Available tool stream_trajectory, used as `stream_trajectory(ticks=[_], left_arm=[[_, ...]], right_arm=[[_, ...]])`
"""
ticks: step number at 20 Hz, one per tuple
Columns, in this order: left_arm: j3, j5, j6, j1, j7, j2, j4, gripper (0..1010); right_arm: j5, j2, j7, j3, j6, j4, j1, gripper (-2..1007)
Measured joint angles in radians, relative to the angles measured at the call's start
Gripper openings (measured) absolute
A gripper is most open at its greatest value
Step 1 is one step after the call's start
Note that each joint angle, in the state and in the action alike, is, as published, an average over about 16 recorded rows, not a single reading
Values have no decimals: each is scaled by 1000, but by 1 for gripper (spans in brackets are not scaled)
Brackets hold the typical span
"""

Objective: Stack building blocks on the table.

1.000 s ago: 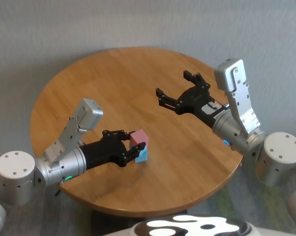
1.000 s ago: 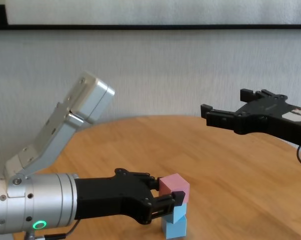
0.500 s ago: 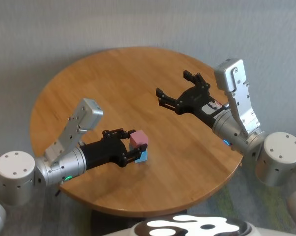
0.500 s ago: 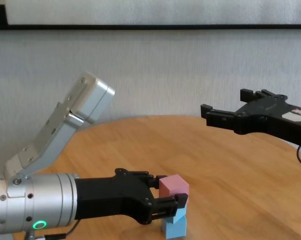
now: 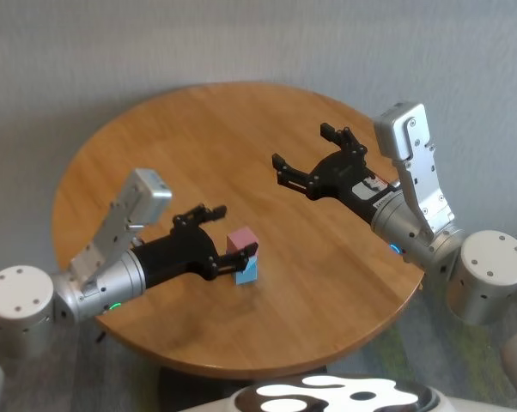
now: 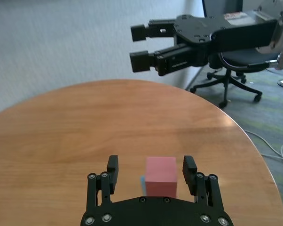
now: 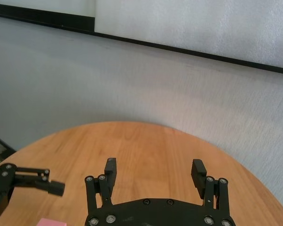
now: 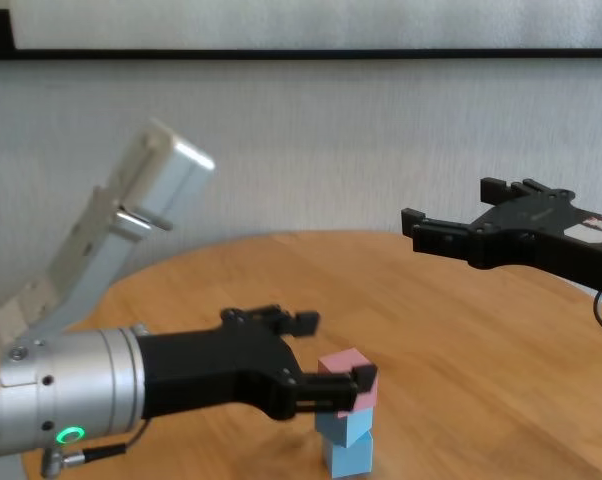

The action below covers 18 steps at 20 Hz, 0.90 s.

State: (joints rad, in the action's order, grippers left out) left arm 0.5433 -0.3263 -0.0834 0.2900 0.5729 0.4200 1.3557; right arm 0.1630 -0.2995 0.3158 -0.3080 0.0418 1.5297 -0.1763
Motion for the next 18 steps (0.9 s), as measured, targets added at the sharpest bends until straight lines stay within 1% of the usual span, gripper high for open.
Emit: stream_trajectory(ticks=[2,5,10,13,15,18], left_arm=[[-23,-3,-30,-20,-26,-2,11,889],[-63,-2,-78,-54,-79,-8,30,944],[-134,8,-154,-109,-169,-26,60,995],[-166,18,-187,-127,-214,-42,69,1000],[-182,28,-205,-133,-237,-54,70,1000],[-197,37,-225,-133,-250,-72,64,1000]], right_arm=[[0,0,0,0,0,0,0,1005],[-3,-1,-4,0,-3,2,1,1005],[-18,-2,-18,0,-11,22,14,1005],[-33,-3,-35,4,-20,42,30,1005],[-46,-2,-50,8,-28,57,44,1005],[-73,0,-80,16,-47,85,70,1005]])
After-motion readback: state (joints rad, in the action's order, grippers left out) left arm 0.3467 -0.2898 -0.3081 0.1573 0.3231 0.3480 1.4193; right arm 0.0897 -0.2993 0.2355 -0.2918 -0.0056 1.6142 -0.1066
